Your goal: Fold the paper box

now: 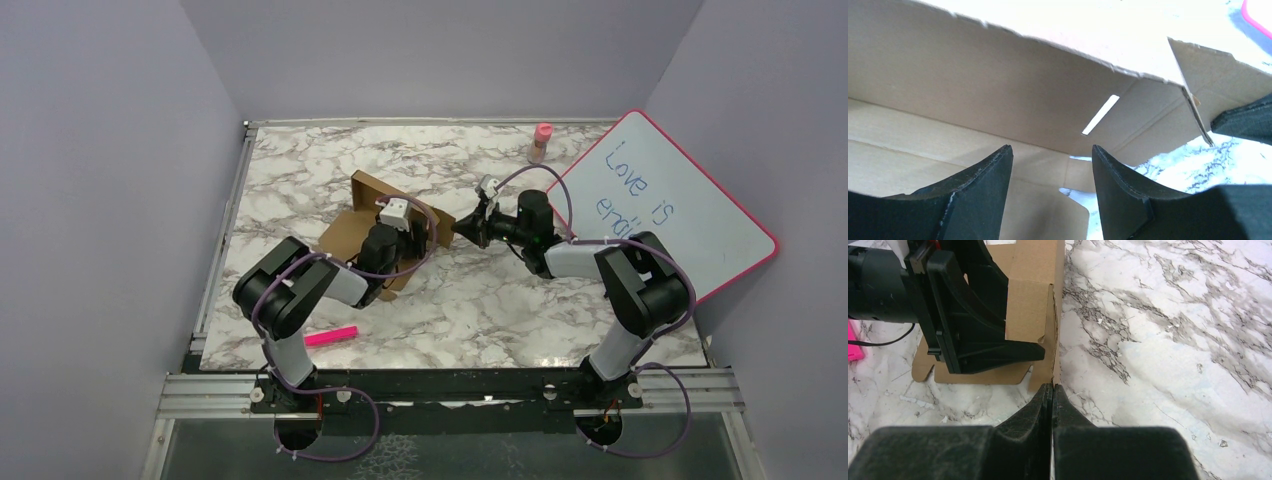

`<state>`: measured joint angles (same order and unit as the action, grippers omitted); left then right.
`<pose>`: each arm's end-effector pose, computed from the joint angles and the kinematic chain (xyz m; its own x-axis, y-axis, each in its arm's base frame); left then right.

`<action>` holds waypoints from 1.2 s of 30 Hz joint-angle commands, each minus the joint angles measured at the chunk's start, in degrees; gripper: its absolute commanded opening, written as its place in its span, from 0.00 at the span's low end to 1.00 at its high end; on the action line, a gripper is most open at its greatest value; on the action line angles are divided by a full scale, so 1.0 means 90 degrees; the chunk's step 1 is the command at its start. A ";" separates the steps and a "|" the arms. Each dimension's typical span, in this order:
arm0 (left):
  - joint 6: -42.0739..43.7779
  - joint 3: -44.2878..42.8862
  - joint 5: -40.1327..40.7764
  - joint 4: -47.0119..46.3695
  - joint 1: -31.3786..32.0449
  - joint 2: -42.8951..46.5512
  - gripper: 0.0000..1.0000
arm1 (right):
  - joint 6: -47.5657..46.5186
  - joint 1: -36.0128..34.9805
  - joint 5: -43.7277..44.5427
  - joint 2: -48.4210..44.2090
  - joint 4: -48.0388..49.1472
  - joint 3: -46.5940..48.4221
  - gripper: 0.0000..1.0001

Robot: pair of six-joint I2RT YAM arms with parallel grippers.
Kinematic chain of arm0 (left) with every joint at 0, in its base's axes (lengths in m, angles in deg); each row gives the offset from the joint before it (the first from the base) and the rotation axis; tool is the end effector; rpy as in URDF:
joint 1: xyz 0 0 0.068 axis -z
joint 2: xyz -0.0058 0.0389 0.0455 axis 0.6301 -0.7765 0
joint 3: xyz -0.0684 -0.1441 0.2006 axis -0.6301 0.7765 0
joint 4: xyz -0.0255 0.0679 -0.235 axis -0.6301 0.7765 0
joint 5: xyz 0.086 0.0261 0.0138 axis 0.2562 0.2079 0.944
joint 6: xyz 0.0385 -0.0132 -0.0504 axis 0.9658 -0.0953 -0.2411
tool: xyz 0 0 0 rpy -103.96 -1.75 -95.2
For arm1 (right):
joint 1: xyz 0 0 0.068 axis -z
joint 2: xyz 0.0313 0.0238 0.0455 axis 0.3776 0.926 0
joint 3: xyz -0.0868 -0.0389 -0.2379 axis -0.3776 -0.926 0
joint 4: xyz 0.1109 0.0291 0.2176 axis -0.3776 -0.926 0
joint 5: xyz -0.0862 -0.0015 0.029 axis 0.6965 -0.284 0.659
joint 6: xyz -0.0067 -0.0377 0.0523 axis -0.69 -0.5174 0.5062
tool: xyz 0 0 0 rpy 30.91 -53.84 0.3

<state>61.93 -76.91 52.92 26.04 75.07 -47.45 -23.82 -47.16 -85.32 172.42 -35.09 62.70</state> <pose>0.2681 -0.1842 0.1281 -0.3381 -0.0993 -0.9359 0.3649 0.9028 -0.2276 0.2939 0.1709 0.1714 -0.1480 -0.1334 -0.9799 -0.8857 0.4588 0.0713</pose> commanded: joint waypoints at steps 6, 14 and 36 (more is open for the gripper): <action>0.0335 0.0173 0.0401 0.0229 0.0003 0.0304 0.63 | -0.0015 -0.0027 -0.0268 -0.0028 -0.0109 0.0154 0.07; 0.0885 0.0562 -0.0032 0.0155 0.0409 0.0772 0.73 | -0.0018 -0.0033 -0.0291 -0.0047 -0.0118 0.0168 0.08; 0.1798 -0.0081 0.1230 0.0038 0.0874 -0.0388 0.68 | -0.0018 -0.0027 -0.0328 -0.0044 -0.0112 0.0162 0.08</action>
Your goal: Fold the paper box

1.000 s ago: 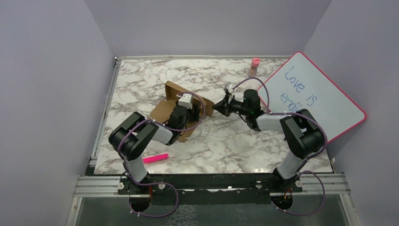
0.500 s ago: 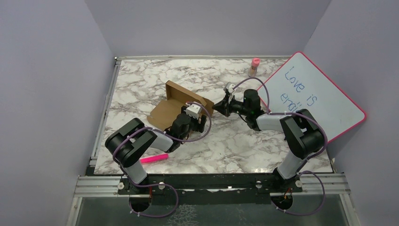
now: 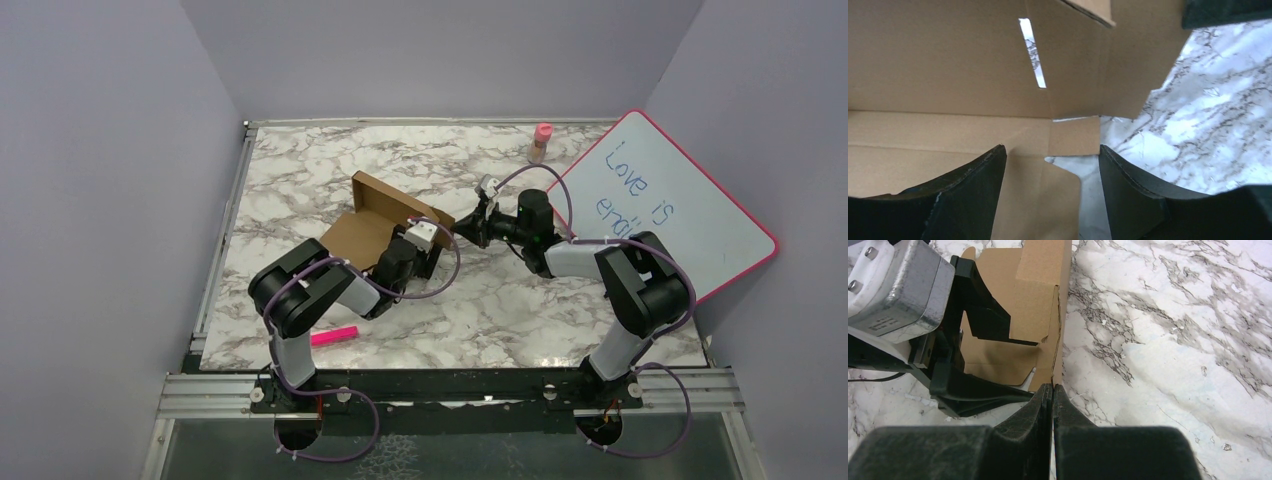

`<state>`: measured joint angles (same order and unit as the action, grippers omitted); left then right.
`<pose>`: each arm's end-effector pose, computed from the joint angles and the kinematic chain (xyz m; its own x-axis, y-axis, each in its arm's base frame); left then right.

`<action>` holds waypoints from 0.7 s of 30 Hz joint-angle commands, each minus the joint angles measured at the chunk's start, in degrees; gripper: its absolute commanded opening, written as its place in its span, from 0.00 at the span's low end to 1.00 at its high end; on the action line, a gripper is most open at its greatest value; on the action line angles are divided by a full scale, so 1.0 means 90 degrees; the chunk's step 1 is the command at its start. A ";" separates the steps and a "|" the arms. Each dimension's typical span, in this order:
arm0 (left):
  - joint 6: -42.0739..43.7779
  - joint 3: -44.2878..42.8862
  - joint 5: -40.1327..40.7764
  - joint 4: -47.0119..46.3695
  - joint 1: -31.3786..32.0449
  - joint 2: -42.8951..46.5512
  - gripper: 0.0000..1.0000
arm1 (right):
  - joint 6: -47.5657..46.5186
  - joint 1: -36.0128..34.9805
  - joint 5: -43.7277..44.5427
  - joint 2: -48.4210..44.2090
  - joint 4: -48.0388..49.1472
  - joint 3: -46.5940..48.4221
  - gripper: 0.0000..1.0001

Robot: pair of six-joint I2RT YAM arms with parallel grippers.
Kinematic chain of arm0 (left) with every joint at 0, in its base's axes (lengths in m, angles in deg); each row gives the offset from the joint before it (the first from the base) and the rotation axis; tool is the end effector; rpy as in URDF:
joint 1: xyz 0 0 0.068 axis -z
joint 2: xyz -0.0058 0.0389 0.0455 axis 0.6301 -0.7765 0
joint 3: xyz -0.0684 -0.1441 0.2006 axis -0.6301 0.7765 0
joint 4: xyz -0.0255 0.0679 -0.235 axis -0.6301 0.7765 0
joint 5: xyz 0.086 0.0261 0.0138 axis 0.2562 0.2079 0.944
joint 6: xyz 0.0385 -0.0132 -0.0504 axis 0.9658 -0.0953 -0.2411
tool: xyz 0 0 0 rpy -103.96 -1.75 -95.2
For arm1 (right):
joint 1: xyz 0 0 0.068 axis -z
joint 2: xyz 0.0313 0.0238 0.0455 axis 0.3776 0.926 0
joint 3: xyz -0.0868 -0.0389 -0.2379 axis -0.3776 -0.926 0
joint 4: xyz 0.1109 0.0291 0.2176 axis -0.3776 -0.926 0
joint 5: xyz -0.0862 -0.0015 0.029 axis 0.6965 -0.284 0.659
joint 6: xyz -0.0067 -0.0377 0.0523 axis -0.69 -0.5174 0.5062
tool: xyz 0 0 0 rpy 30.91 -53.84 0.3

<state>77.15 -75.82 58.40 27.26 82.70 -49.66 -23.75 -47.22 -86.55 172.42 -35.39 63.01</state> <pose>0.2402 -0.2106 0.1095 -0.2622 0.2214 -0.9393 0.4803 0.8742 0.0719 0.2935 0.1721 0.1725 -0.1482 -0.1315 -0.9802 -0.8952 0.4391 0.0764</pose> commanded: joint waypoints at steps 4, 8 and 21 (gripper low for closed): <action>0.0108 -0.0264 0.0844 -0.0088 0.0025 -0.0136 0.64 | -0.0026 -0.0015 -0.0173 -0.0060 -0.0068 0.0116 0.08; 0.0108 -0.0288 0.0965 -0.0092 0.0025 -0.0058 0.61 | -0.0026 -0.0020 -0.0166 -0.0060 -0.0067 0.0114 0.08; -0.0404 -0.0226 0.0609 -0.0091 -0.0212 -0.0090 0.56 | -0.0007 -0.0017 -0.0261 -0.0042 -0.0092 0.0138 0.08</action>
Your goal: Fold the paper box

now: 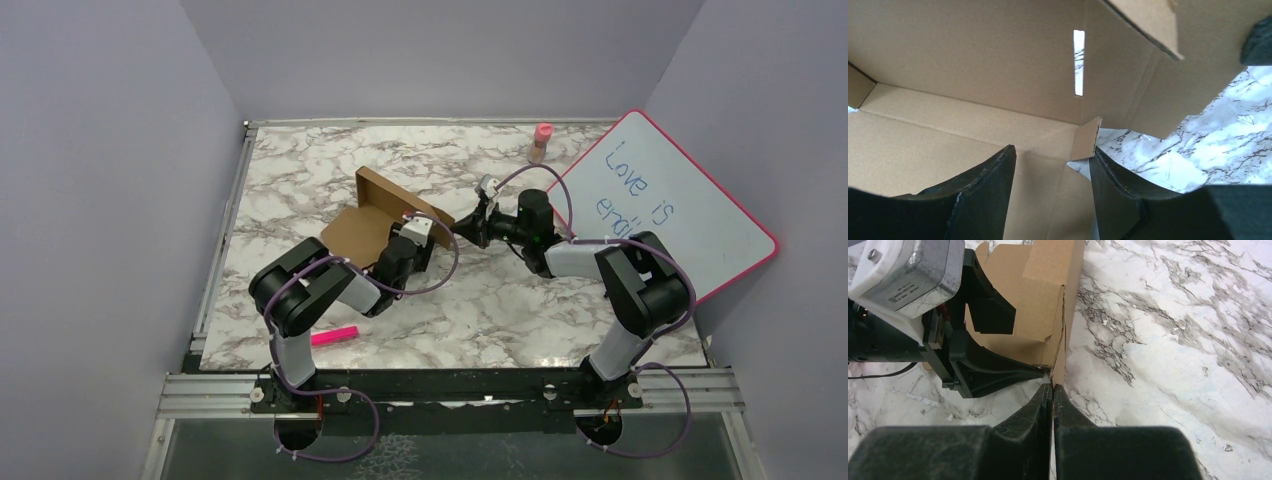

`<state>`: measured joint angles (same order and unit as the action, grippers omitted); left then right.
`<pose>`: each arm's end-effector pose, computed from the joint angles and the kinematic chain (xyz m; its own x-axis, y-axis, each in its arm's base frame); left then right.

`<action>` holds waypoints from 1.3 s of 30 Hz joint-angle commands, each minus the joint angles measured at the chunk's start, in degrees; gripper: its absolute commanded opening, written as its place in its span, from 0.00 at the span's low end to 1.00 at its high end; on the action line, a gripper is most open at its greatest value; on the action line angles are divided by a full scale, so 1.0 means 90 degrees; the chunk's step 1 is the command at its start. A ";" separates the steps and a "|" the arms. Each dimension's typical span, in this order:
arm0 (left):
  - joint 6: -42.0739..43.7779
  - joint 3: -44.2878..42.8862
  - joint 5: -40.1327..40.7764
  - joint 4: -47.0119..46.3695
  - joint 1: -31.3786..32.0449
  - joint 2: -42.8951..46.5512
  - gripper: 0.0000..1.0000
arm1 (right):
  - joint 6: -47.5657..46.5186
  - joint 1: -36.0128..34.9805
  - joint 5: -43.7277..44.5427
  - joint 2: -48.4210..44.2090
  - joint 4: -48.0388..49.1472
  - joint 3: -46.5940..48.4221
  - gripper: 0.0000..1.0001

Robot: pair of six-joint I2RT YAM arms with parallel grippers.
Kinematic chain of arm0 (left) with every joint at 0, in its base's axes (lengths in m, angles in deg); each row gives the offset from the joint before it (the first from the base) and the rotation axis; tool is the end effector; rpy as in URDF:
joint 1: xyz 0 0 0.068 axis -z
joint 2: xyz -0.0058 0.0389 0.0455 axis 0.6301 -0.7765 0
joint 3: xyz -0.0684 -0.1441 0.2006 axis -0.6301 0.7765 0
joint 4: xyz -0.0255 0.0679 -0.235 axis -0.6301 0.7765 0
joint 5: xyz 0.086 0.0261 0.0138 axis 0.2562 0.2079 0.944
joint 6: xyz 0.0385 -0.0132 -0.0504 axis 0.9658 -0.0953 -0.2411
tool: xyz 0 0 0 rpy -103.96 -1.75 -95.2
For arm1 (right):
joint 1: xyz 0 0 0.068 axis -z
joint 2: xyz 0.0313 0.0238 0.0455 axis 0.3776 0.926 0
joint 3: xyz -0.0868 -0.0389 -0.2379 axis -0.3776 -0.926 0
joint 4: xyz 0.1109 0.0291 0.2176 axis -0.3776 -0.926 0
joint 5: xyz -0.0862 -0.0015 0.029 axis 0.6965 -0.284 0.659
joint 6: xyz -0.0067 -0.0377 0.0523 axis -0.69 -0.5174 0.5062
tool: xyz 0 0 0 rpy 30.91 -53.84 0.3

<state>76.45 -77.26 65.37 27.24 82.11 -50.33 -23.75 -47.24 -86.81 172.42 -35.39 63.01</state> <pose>0.2493 -0.2067 0.1128 -0.2572 0.1975 -0.9460 0.3614 0.9275 0.0954 0.2933 0.1723 0.1726 -0.1480 -0.1313 -0.9802 -0.8972 0.4348 0.0772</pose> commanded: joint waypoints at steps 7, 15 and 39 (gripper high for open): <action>-0.1041 0.0101 -0.0778 -0.0102 -0.0511 -0.0115 0.51 | 0.0105 -0.0014 -0.0130 -0.0152 0.0083 0.0030 0.10; -0.1294 0.0124 -0.1029 -0.0101 -0.0602 -0.0247 0.49 | 0.0245 -0.0009 0.0127 -0.0433 0.0276 -0.0123 0.15; -0.1919 0.0358 -0.1568 -0.0446 -0.0832 -0.0416 0.49 | 0.0031 -0.0177 0.0515 0.1113 -0.0668 0.1500 0.25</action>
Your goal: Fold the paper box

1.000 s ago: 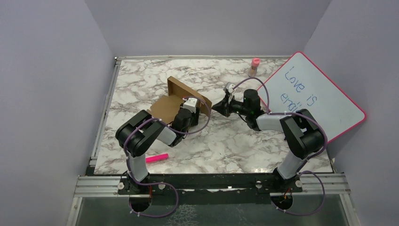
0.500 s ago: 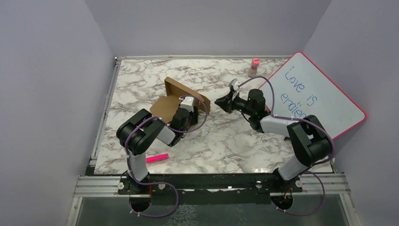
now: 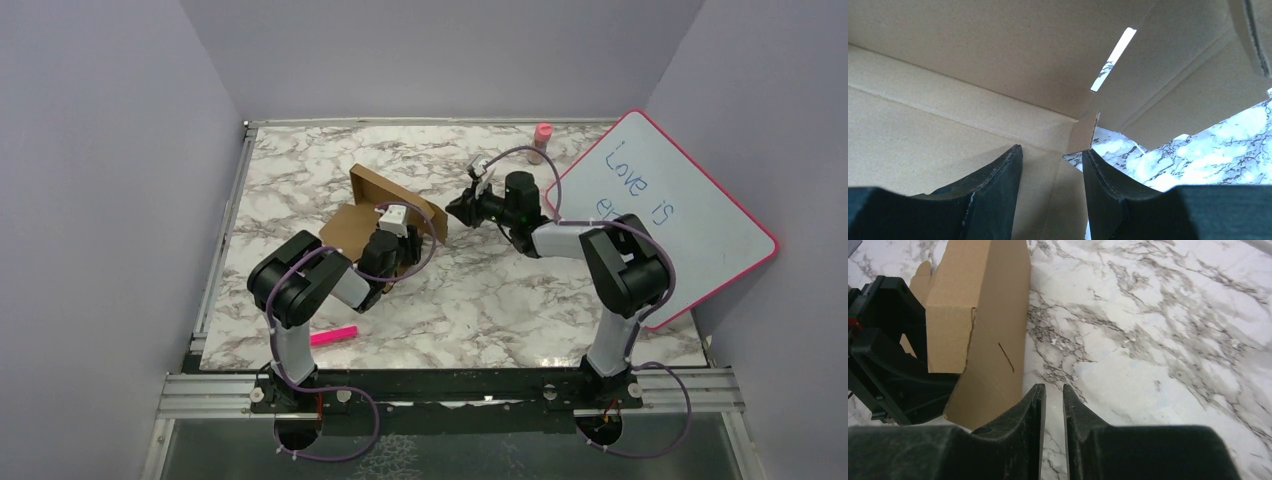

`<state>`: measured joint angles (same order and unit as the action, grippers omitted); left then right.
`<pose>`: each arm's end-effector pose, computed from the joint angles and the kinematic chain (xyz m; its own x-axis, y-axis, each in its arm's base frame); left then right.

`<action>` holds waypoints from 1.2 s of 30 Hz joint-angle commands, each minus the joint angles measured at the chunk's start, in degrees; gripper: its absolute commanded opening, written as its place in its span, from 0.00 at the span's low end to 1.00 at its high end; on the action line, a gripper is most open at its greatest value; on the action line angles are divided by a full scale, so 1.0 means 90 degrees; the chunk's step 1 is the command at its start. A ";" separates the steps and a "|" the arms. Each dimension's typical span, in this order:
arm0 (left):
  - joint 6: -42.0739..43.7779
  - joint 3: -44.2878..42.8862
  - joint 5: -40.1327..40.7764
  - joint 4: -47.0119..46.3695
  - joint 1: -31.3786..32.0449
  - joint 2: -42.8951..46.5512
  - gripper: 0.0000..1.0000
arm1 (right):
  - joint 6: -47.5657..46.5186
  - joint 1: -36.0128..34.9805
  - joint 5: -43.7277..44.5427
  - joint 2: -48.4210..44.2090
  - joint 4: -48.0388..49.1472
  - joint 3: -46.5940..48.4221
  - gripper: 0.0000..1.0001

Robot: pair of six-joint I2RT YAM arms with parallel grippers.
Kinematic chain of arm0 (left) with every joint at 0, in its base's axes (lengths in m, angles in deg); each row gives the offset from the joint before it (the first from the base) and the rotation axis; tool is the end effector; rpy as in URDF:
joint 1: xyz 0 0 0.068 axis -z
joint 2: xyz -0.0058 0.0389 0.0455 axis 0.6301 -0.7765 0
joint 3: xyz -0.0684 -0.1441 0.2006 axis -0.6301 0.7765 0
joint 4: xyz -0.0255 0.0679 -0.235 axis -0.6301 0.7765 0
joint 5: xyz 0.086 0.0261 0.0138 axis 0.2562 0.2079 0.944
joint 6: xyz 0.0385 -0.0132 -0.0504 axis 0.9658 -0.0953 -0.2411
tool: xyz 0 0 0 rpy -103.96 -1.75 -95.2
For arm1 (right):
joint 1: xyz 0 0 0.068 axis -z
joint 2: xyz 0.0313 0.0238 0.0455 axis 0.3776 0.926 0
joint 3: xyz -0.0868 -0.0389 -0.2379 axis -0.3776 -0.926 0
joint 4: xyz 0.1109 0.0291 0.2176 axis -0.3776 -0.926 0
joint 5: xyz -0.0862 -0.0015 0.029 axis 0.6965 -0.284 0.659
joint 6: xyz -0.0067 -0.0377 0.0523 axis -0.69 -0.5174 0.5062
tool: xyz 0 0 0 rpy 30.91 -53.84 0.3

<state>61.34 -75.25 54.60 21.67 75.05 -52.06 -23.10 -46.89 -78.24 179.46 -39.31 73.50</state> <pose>0.2657 -0.1805 0.1057 -0.3593 -0.0940 -0.9285 0.3306 0.9176 -0.2208 0.3359 0.1828 0.1755 -0.1706 -0.1365 -0.9758 -0.8198 0.5690 0.0637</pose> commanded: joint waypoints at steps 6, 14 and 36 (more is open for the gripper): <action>-0.0336 0.0146 -0.0488 0.0140 -0.0091 -0.0329 0.48 | 0.0148 -0.0349 -0.0957 0.0639 -0.0081 0.0444 0.26; -0.0460 0.0096 -0.0724 0.0085 -0.0122 -0.0454 0.48 | 0.0369 -0.0422 -0.1454 0.0813 0.0023 0.0473 0.30; -0.0503 0.0086 -0.1276 0.0152 -0.0161 -0.0312 0.43 | 0.0668 -0.0414 -0.1527 0.0576 0.0474 0.0270 0.40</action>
<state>58.22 -75.23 48.06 18.08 73.43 -53.90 -20.21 -50.24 -89.37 185.34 -39.33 74.37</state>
